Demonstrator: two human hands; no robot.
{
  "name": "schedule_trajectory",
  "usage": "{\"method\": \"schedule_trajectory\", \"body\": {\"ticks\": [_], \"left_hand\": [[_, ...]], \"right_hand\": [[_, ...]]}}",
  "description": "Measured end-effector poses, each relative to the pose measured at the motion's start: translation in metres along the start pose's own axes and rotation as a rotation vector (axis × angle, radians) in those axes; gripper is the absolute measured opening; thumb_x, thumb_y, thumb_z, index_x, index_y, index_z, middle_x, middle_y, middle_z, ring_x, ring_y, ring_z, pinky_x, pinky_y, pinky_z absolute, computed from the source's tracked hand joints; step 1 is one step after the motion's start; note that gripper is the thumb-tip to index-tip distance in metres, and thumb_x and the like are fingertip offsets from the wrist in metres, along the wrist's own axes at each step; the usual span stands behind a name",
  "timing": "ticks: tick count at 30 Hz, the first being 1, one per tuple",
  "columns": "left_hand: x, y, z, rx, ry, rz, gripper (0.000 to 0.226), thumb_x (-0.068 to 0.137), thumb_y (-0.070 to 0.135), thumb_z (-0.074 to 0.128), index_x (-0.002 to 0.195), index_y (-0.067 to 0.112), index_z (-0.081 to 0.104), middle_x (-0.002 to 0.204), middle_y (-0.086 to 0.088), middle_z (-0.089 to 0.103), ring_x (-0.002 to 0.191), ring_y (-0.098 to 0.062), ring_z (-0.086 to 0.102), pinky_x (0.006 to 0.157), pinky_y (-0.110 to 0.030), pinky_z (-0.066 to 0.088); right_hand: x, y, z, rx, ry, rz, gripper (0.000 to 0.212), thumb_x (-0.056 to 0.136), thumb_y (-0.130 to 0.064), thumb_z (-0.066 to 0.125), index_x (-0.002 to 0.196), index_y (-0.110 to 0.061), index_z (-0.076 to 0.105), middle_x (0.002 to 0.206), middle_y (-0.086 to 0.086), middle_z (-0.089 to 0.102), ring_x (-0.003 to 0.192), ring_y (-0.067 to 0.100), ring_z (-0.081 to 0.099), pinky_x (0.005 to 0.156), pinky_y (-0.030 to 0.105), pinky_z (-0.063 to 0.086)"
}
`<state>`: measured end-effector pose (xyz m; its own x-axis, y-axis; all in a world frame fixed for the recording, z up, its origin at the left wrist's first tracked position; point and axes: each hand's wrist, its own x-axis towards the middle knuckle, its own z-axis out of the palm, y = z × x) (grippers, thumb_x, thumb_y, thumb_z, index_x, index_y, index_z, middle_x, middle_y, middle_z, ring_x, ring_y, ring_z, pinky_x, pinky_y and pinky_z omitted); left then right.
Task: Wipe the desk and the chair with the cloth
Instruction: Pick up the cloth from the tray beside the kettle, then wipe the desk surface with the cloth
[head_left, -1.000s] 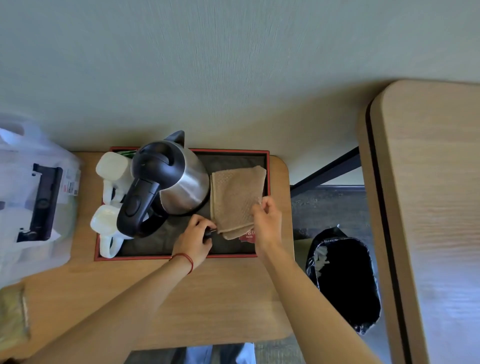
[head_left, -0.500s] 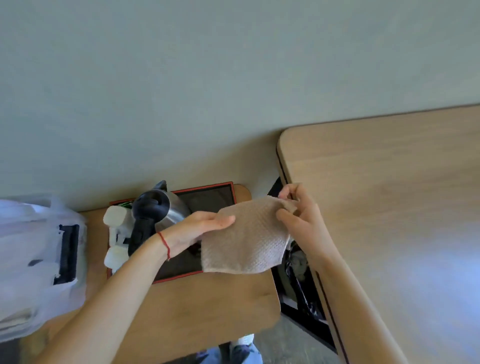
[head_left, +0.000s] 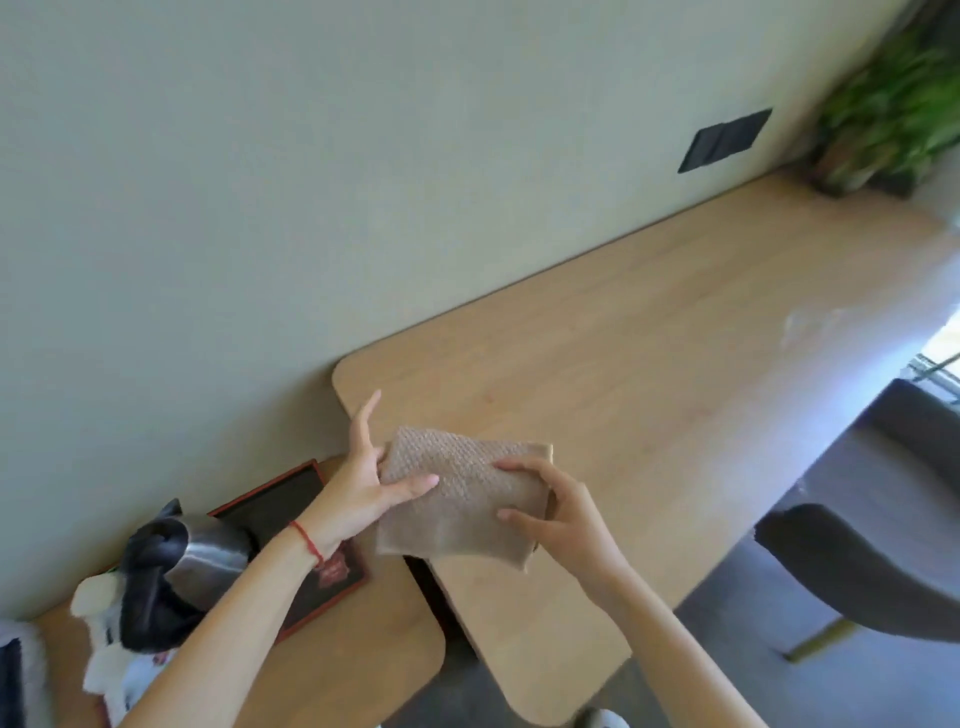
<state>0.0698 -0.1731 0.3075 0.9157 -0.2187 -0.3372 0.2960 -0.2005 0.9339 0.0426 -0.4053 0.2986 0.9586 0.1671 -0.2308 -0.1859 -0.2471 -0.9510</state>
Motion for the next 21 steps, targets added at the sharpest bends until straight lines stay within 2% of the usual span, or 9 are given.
{"method": "schedule_trajectory", "body": {"ticks": [2,4,7,9,11,13,16,19,21], "left_hand": [[0.012,0.017,0.031,0.195,-0.082,0.108,0.090,0.065,0.025,0.081,0.136,0.046,0.030,0.127,0.010,0.055,0.114,0.003,0.056,0.098,-0.021,0.045],[0.026,0.030,0.072,0.436,-0.057,0.174,0.080,0.059,0.026,0.086,0.129,0.038,0.049,0.129,0.011,0.053,0.118,-0.002,0.049,0.103,-0.021,0.035],[0.039,0.043,0.146,0.554,0.175,0.158,0.060,0.059,0.022,0.086,0.114,0.027,0.065,0.102,0.000,0.058,0.098,-0.016,0.054,0.079,-0.019,0.037],[0.046,0.049,0.191,0.497,0.299,0.161,0.035,0.061,0.024,0.085,0.094,0.023,0.073,0.091,-0.008,0.056,0.087,-0.022,0.055,0.068,-0.015,0.038],[0.057,0.056,0.228,0.466,0.363,0.173,0.023,0.063,0.026,0.084,0.082,0.017,0.075,0.094,-0.006,0.050,0.092,-0.020,0.048,0.077,-0.016,0.038],[0.074,0.066,0.264,0.365,0.296,0.127,0.026,0.065,0.035,0.081,0.079,0.015,0.073,0.101,0.002,0.053,0.098,-0.013,0.048,0.084,-0.023,0.039],[0.105,0.080,0.316,0.153,0.140,0.038,0.026,0.064,0.049,0.075,0.071,0.027,0.063,0.073,0.017,0.064,0.072,-0.006,0.060,0.063,-0.016,0.046],[0.148,0.075,0.362,0.260,0.068,-0.008,0.023,0.076,0.034,0.073,0.089,0.019,0.061,0.084,0.006,0.066,0.078,-0.012,0.064,0.069,-0.028,0.052],[0.179,0.069,0.390,0.290,-0.038,-0.088,0.024,0.077,0.029,0.070,0.097,0.017,0.063,0.092,0.000,0.068,0.085,-0.017,0.065,0.075,-0.030,0.053]], "right_hand": [[0.002,0.001,-0.041,-0.112,0.027,0.001,0.053,0.071,-0.004,0.079,0.116,-0.029,0.062,0.113,-0.007,0.061,0.105,0.020,0.060,0.083,0.033,0.055],[0.006,0.003,-0.084,-0.319,0.054,-0.050,0.059,0.070,-0.005,0.079,0.122,-0.025,0.059,0.112,-0.005,0.059,0.100,0.013,0.055,0.077,0.017,0.047],[0.010,0.009,-0.151,-0.617,0.086,-0.137,0.046,0.074,-0.002,0.070,0.115,-0.021,0.064,0.104,0.004,0.059,0.092,0.015,0.050,0.068,0.015,0.035],[0.010,0.015,-0.194,-0.682,0.110,-0.157,0.031,0.078,-0.007,0.070,0.106,-0.019,0.068,0.101,0.004,0.052,0.099,0.020,0.045,0.078,0.022,0.034],[0.014,0.021,-0.240,-0.623,0.116,-0.107,0.027,0.078,-0.014,0.074,0.104,-0.016,0.067,0.109,0.000,0.045,0.107,0.018,0.038,0.087,0.028,0.035],[0.017,0.027,-0.289,-0.216,0.019,0.023,0.025,0.080,-0.015,0.073,0.104,-0.016,0.066,0.112,-0.004,0.057,0.110,0.016,0.049,0.089,0.029,0.048],[0.023,0.041,-0.341,0.339,-0.051,0.120,0.013,0.084,-0.022,0.066,0.094,-0.029,0.069,0.095,-0.006,0.071,0.095,0.015,0.065,0.083,0.031,0.056],[0.047,0.062,-0.377,0.182,0.076,0.098,0.015,0.092,-0.019,0.059,0.100,-0.031,0.060,0.109,0.006,0.064,0.102,0.021,0.062,0.087,0.046,0.055],[0.073,0.075,-0.404,-0.071,0.126,0.038,0.023,0.092,-0.020,0.060,0.112,-0.032,0.056,0.111,0.000,0.061,0.103,0.022,0.060,0.077,0.034,0.056]]}}
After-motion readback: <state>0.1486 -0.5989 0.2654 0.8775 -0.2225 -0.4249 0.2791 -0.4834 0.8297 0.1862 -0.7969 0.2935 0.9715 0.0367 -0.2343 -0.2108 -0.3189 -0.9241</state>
